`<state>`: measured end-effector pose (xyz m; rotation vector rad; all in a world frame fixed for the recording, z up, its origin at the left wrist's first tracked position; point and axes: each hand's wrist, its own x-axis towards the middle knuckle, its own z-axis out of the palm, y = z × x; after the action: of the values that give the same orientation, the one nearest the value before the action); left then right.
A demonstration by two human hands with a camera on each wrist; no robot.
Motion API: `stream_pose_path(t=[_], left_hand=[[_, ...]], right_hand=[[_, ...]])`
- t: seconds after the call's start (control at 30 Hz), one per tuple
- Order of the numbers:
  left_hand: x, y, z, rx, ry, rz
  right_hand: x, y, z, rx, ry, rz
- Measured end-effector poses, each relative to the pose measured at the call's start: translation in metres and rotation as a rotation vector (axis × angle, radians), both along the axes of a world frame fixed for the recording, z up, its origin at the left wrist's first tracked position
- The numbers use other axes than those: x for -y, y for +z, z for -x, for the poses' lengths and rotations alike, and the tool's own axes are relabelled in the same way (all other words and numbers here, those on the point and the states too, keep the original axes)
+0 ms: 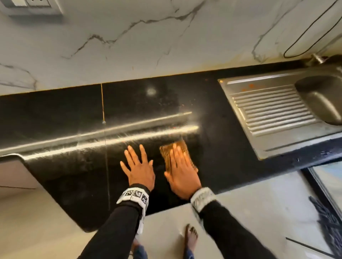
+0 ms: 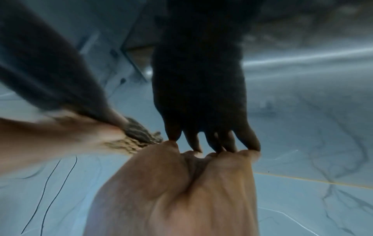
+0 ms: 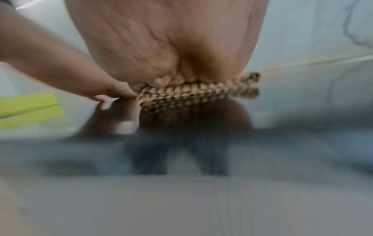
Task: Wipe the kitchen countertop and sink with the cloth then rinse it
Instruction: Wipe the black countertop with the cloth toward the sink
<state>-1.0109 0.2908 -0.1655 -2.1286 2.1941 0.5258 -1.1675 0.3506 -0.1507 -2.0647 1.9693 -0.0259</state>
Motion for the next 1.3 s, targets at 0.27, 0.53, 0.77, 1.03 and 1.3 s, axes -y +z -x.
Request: stream_pose_path(t=[0.27, 0.53, 0.77, 1.03, 1.3], left_hand=[[-0.030, -0.008, 0.038, 0.038, 0.173, 0.107], [-0.035, -0.020, 0.036, 0.069, 0.168, 0.221], [-0.040, -0.029, 0.040, 0.064, 0.157, 0.292], [-0.040, -0.027, 0.037, 0.090, 0.166, 0.306], [-0.038, -0.029, 0.038, 0.075, 0.170, 0.322]], right_hand=[[-0.090, -0.005, 0.160, -0.103, -0.192, 0.010], [-0.097, -0.006, 0.084, 0.034, -0.169, 0.175], [-0.111, -0.011, 0.160, -0.065, -0.187, 0.176], [-0.101, -0.002, 0.158, -0.051, -0.577, 0.150], [-0.070, -0.009, 0.121, -0.040, 0.186, 0.179]])
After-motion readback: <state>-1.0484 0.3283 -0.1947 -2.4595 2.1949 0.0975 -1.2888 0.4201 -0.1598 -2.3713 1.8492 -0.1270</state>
